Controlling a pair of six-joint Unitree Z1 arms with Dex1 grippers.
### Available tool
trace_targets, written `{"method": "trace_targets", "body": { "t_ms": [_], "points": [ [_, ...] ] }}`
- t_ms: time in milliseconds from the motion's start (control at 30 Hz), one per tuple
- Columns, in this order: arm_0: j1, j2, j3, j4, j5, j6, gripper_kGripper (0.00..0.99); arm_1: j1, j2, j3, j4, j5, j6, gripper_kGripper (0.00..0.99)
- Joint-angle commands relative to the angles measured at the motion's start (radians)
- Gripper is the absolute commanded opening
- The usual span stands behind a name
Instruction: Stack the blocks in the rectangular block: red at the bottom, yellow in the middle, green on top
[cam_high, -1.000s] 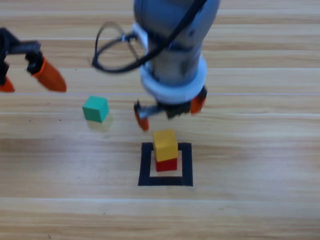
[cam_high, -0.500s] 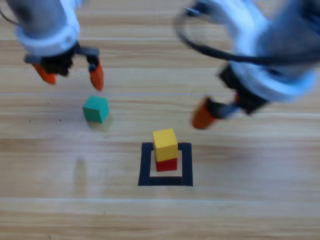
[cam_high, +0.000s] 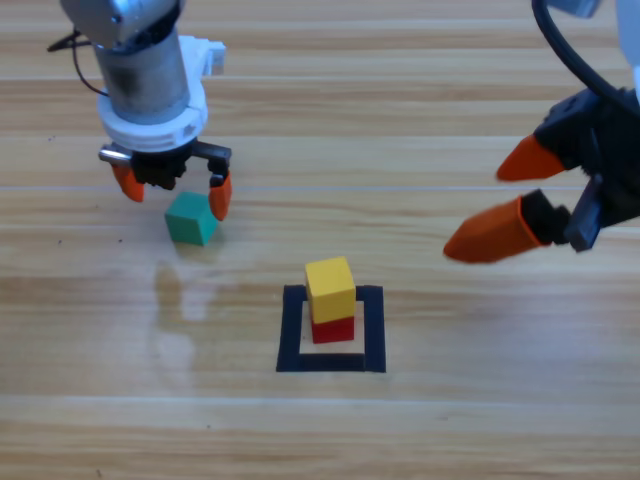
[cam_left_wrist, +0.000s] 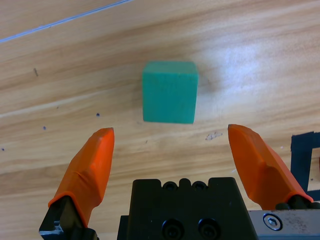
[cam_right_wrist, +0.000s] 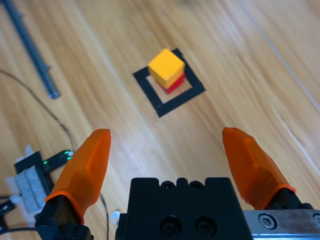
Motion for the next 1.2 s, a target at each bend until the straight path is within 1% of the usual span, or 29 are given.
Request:
{"method": "trace_targets", "body": {
  "t_ms": [33, 133, 267, 367, 567, 867, 933, 1033, 1100, 1167, 1200],
  "points": [
    [0.012, 0.087, -0.016, 0.002, 0.011, 0.008, 0.969, -0.017, 0.02, 0.045, -0.005, 0.119, -0.055, 0.986],
    [0.012, 0.099, -0.018, -0.011, 0.015, 0.002, 0.957, -0.009, 0.043, 0.044, -0.002, 0.131, -0.082, 0.986],
    [0.012, 0.104, -0.008, -0.036, 0.031, -0.013, 0.942, 0.031, 0.036, 0.034, 0.001, 0.138, -0.102, 0.986],
    [0.012, 0.105, 0.005, -0.056, 0.037, -0.023, 0.933, 0.043, 0.025, 0.014, 0.02, 0.138, -0.102, 0.986],
    [0.012, 0.122, 0.027, -0.08, 0.037, -0.027, 0.93, 0.049, 0.022, -0.015, 0.053, 0.137, -0.102, 0.986],
    [0.012, 0.145, 0.05, -0.117, 0.037, -0.026, 0.87, 0.049, 0.011, -0.015, 0.066, 0.135, -0.101, 0.986],
    [0.014, 0.148, 0.05, -0.12, 0.035, -0.024, 0.798, 0.049, 0.011, -0.015, 0.067, 0.134, -0.101, 0.986],
    [0.014, 0.151, 0.051, -0.125, 0.031, -0.023, 0.624, 0.049, 0.005, -0.015, 0.069, 0.134, -0.099, 0.986],
    [0.012, 0.156, 0.05, -0.127, 0.031, -0.023, 0.414, 0.049, -0.001, -0.015, 0.07, 0.132, -0.098, 0.986],
    [0.014, 0.15, 0.061, -0.123, 0.038, -0.026, 0.172, 0.049, -0.003, -0.015, 0.07, 0.131, -0.098, 0.986],
    [0.019, 0.142, 0.073, -0.123, 0.043, -0.026, 0.097, 0.049, -0.003, -0.015, 0.07, 0.129, -0.098, 0.986]
  ]
}}
